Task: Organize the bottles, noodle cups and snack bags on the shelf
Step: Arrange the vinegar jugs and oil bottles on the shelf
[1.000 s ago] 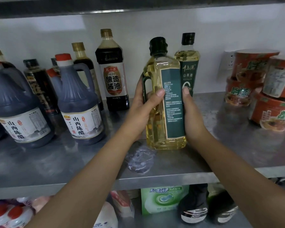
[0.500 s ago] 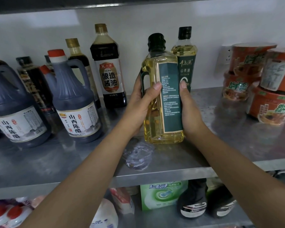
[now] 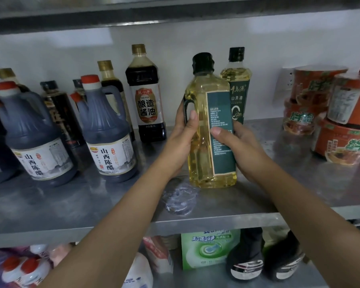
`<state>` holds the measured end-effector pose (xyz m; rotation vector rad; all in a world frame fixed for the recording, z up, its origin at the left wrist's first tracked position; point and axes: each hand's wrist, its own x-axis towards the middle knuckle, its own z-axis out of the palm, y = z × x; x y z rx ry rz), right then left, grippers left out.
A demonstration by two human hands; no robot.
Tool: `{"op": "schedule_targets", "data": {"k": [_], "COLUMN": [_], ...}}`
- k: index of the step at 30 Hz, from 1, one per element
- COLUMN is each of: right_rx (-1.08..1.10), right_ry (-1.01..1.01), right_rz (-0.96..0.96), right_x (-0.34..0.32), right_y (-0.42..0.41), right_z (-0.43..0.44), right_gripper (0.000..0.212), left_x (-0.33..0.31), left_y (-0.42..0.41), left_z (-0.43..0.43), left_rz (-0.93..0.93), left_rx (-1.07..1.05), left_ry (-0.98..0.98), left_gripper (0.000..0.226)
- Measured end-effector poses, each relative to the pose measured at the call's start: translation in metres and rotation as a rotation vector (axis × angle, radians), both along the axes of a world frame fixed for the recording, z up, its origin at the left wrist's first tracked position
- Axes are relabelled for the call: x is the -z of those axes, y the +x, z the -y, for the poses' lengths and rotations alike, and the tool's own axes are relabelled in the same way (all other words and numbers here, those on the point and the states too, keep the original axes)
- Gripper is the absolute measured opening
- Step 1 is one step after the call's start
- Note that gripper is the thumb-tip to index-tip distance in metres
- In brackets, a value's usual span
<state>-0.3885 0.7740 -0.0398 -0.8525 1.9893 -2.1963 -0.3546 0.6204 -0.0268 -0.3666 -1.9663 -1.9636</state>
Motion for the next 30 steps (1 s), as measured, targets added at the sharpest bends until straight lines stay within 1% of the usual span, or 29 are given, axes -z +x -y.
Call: {"op": "schedule_targets", "data": {"k": [3,5,6,8,9,10,11,12,13,14,15,16,17,19,20,22,23,24,26,27,28,29,30], "right_rx": [-0.045,-0.085,-0.097,-0.087,-0.098,-0.126,-0.162,-0.190,-0.183,-0.118,-0.091,-0.081,-0.135,-0.142,-0.148,-0.246,-0.233,-0.224,-0.189,-0.196,-0.176,-0.200,-0.160], "right_ry": [0.039,0.099,0.139,0.210,0.212,0.189,0.153,0.144,0.138,0.207,0.198,0.164,0.098,0.112,0.082,-0.003,0.017,0.034,-0.029,-0.089,-0.134,-0.201,-0.238], "right_rz": [-0.016,-0.040,-0.068,-0.111,-0.132,-0.117,-0.098,-0.115,-0.127,-0.124,-0.087,-0.091,-0.079,-0.123,-0.131,-0.066,-0.086,-0.088,-0.016,0.067,0.135,0.192,0.203], "right_x": [-0.001,-0.008,-0.014,-0.025,-0.027,-0.033,-0.037,-0.040,-0.041,-0.047,-0.047,-0.046,-0.043,-0.038,-0.037,-0.034,-0.028,-0.022,-0.020,-0.023,-0.029,-0.036,-0.040], "right_y": [0.005,0.009,0.014,0.020,0.018,0.022,0.024,0.026,0.028,0.038,0.043,0.045,0.043,0.038,0.039,0.039,0.037,0.035,0.042,0.049,0.054,0.058,0.058], "right_z": [-0.009,-0.018,-0.022,-0.031,-0.035,-0.038,-0.038,-0.038,-0.036,-0.035,-0.038,-0.039,-0.041,-0.037,-0.037,-0.040,-0.040,-0.039,-0.034,-0.028,-0.024,-0.022,-0.020], "right_gripper": [0.050,0.046,0.049,0.059,0.059,0.054,0.047,0.044,0.058,0.073,0.076,0.067,0.056,0.050,0.046,0.031,0.033,0.046,0.066,0.063,0.047,0.042,0.059], "left_x": [-0.003,-0.003,-0.004,-0.005,-0.006,-0.007,-0.009,-0.011,-0.012,-0.013,-0.015,-0.016,-0.017,-0.018,-0.018,-0.023,-0.029,-0.038,-0.059,-0.069,-0.077,-0.084,-0.087], "left_y": [0.011,0.020,0.024,0.030,0.033,0.035,0.038,0.040,0.042,0.043,0.045,0.046,0.048,0.050,0.050,0.054,0.056,0.058,0.061,0.062,0.062,0.061,0.060], "left_z": [-0.002,-0.001,0.001,0.007,0.010,0.013,0.014,0.016,0.016,0.016,0.015,0.014,0.014,0.013,0.012,0.008,0.006,0.003,-0.002,-0.005,-0.007,-0.009,-0.010], "left_rz": [-0.021,-0.083,-0.121,-0.206,-0.248,-0.292,-0.342,-0.395,-0.436,-0.457,-0.471,-0.486,-0.495,-0.512,-0.513,-0.445,-0.375,-0.287,-0.049,0.081,0.194,0.282,0.335], "left_rx": [0.038,0.032,0.020,-0.013,-0.030,-0.031,-0.020,-0.022,-0.024,-0.027,-0.022,-0.019,-0.010,-0.002,0.000,0.018,0.021,0.012,-0.005,-0.026,-0.066,-0.108,-0.139], "left_ry": [0.048,0.054,0.035,-0.081,-0.153,-0.213,-0.262,-0.307,-0.335,-0.351,-0.363,-0.382,-0.400,-0.441,-0.454,-0.412,-0.384,-0.378,-0.355,-0.357,-0.385,-0.422,-0.455], "left_gripper": [0.058,0.057,0.058,0.069,0.077,0.082,0.082,0.080,0.078,0.077,0.074,0.073,0.073,0.077,0.079,0.083,0.082,0.077,0.055,0.051,0.061,0.076,0.084]}}
